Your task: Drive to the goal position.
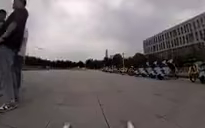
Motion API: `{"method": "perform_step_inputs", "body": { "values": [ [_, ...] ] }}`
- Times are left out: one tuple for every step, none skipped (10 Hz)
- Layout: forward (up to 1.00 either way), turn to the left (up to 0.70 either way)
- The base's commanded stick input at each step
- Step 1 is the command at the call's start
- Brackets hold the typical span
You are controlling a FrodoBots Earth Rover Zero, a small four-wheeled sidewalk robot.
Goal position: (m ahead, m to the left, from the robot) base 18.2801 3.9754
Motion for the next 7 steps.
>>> {"method": "perform_step_inputs", "body": {
  "values": [
    [0.69,0.14],
    [0.69,0.14],
    [0.69,0.03],
    [0.69,0.00],
    [0.69,0.00],
    [0.69,0.00],
    [0.69,0.00]
  ]
}}
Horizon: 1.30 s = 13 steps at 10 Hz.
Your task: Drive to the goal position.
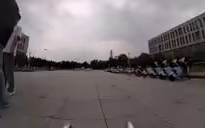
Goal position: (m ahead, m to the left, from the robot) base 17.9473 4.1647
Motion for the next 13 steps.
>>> {"method": "perform_step_inputs", "body": {
  "values": [
    [0.69,0.00],
    [0.69,0.00],
    [0.69,0.00],
    [0.69,0.00],
    [0.69,0.00],
    [0.70,0.00],
    [0.70,0.00],
    [0.70,0.00],
    [0.70,0.00],
    [0.70,0.00],
    [0.70,0.00],
    [0.70,0.00],
    [0.70,0.00]
  ]
}}
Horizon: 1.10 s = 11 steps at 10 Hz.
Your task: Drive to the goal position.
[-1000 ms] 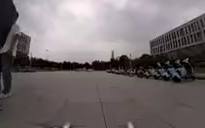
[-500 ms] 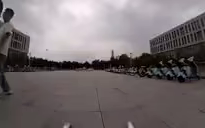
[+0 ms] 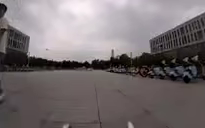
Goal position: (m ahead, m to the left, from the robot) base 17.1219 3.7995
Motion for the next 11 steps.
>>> {"method": "perform_step_inputs", "body": {
  "values": [
    [0.70,0.00],
    [0.70,0.00],
    [0.70,0.00],
    [0.70,0.00],
    [0.70,0.00],
    [0.70,0.00],
    [0.70,0.00],
    [0.69,0.00],
    [0.69,0.00],
    [0.69,0.00],
    [0.69,0.00]
  ]
}}
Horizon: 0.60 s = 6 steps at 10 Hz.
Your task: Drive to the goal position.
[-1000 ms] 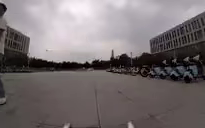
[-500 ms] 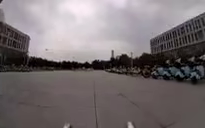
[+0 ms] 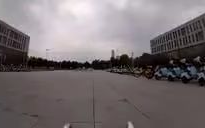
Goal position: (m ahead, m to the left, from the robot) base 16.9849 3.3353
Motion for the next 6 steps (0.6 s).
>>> {"method": "perform_step_inputs", "body": {
  "values": [
    [0.69,0.00],
    [0.69,0.00],
    [0.69,0.00],
    [0.69,0.00],
    [0.69,0.00],
    [0.69,0.00]
  ]
}}
